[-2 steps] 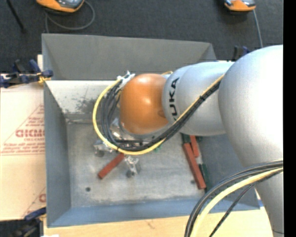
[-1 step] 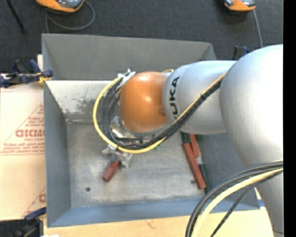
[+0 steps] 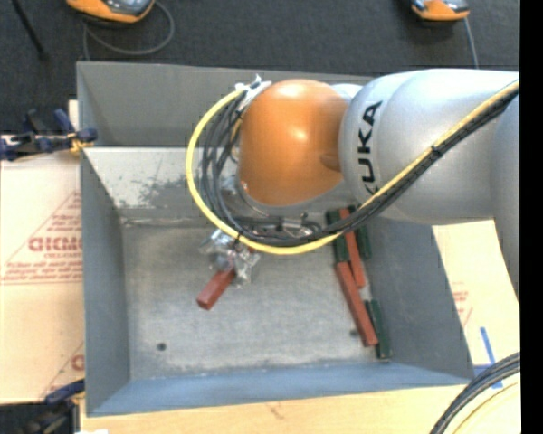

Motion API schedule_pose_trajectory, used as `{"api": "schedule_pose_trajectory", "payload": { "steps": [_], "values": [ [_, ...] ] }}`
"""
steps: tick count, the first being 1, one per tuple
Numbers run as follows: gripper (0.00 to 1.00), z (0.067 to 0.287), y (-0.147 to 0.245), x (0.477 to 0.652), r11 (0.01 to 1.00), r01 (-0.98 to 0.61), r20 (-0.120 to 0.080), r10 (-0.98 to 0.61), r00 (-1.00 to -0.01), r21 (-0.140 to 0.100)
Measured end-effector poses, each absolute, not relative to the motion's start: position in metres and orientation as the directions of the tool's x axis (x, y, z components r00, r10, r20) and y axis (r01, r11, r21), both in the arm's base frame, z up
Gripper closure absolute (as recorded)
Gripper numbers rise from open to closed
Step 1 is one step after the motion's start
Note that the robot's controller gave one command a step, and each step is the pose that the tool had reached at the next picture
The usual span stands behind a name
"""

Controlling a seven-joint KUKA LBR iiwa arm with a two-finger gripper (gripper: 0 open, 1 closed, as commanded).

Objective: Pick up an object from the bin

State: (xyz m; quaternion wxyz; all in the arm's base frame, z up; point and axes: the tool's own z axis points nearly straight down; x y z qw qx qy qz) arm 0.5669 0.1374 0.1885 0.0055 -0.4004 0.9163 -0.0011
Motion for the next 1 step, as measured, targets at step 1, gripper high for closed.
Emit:
{"api": "schedule_pose_trajectory", "payload": {
  "steps": [1],
  "values": [
    [1.0, 0.2472, 0.1313, 0.5756, 0.686, -0.727, -0.009, -0.727, -0.686, -0.007]
  ]
}}
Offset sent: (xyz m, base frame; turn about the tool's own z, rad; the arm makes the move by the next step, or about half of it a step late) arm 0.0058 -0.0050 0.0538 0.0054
